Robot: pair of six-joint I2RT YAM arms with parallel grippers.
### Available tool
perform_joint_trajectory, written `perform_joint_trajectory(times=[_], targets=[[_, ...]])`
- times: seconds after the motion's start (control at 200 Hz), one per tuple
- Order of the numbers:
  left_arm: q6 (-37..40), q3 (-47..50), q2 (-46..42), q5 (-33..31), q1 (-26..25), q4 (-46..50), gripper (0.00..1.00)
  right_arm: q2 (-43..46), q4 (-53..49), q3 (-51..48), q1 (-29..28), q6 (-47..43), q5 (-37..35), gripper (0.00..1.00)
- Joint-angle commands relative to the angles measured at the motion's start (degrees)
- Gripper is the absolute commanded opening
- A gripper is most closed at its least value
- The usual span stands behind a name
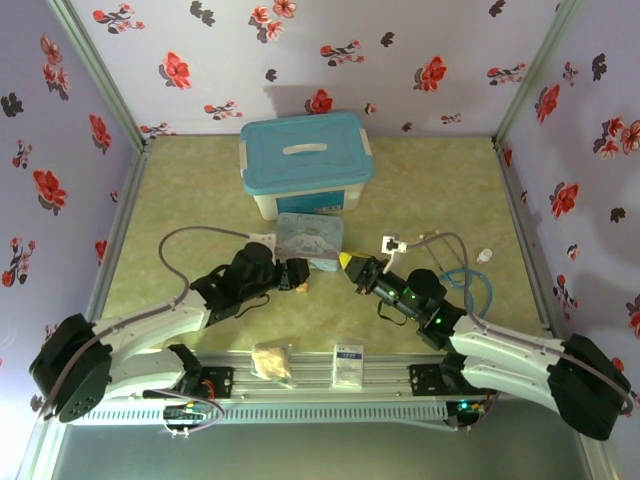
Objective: Unlock the padlock with the key
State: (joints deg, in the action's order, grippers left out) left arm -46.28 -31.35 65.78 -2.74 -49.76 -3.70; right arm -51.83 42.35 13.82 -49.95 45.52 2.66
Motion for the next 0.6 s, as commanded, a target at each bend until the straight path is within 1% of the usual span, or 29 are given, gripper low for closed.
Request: perform_joint_trajectory(times=[0.0,0.145,0.305,0.49,0.595], targets=[[2.9,-1.8,2.6,-4.0,-1.8,4.2,0.63,3.6,-11.1,1.3,-0.4,-3.8,-2.8,0.0],[3.9,-2.3,7.4,-4.6,-2.2,3.2,0.62,6.1,-13.4,0.3,-0.5,-4.0,-3.6,0.0],[4.3,-3.5,13.1,-2.8,-2.3,1.0,0.6,5.7,-13.0,-0.4,-0.9,-3.3,-3.5,0.0],[5.9,-4.8,16.5,-2.6,-1.5,-0.3,0.52,4.8,-12.0,-0.9,-2.1,-3.3,-4.1,0.0],[5.6,-4.6,18.3,-1.1,-0.4,-1.6,0.46,4.1,-11.5,-1.0,-2.6,-3.2,-4.4,0.0]])
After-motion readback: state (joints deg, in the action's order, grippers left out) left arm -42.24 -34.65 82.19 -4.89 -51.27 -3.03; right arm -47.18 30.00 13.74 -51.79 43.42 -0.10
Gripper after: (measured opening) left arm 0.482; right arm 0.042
